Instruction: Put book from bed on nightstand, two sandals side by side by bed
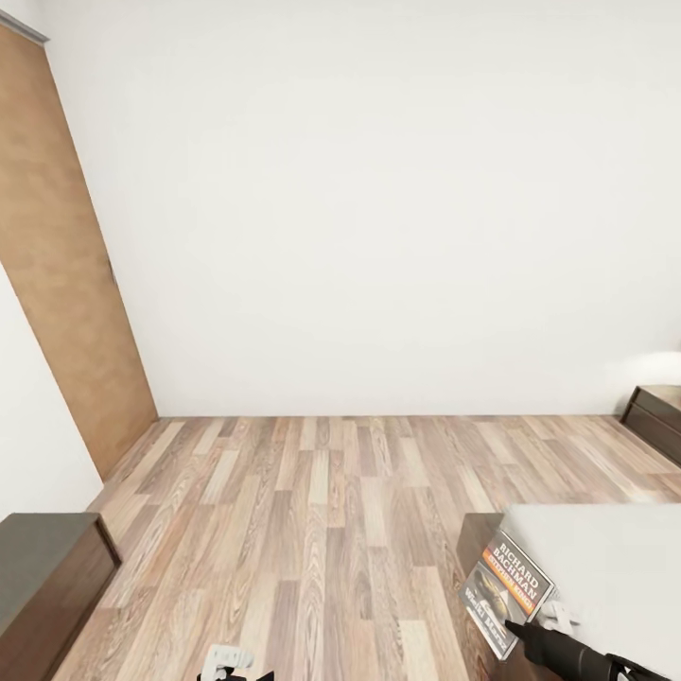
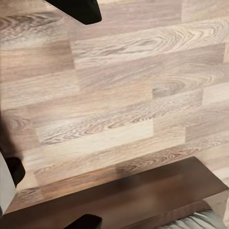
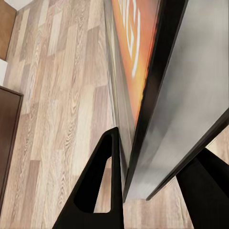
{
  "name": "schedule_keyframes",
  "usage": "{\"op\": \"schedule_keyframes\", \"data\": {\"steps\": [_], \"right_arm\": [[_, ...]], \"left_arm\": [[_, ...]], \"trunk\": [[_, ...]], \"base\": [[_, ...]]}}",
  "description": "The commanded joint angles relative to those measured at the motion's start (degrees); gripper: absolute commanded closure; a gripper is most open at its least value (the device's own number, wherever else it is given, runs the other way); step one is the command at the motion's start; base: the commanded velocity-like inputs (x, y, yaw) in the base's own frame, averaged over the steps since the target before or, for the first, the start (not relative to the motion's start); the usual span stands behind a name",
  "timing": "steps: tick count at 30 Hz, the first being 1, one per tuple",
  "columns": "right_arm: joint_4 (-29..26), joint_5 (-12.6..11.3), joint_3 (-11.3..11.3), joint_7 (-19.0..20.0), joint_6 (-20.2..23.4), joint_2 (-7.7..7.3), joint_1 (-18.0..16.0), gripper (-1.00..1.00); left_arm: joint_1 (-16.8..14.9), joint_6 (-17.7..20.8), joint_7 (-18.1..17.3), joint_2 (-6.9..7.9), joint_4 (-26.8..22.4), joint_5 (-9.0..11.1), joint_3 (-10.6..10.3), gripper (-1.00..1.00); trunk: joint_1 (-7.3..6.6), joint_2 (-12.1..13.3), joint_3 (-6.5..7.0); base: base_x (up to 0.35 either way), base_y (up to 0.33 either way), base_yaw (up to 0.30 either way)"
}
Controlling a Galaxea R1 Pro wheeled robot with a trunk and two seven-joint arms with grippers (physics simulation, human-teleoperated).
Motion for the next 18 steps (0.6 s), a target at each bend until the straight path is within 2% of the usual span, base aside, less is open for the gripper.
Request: {"op": "schedule_keyframes", "data": {"steps": [1,18], "right_arm": [[0.0,-0.7,0.2,0.2,0.3,-0.03,-0.1,1.00],[0.0,-0.7,0.2,0.2,0.3,-0.03,-0.1,1.00]], "left_arm": [[-0.1,-0.3,0.0,0.05,0.1,0.5,-0.5,-1.00],[-0.1,-0.3,0.0,0.05,0.1,0.5,-0.5,-1.00]], "trunk": [[0.04,-0.1,-0.08],[0.04,-0.1,-0.08]], "base": [[0.331,0.000,0.000],[0.331,0.000,0.000]]}}
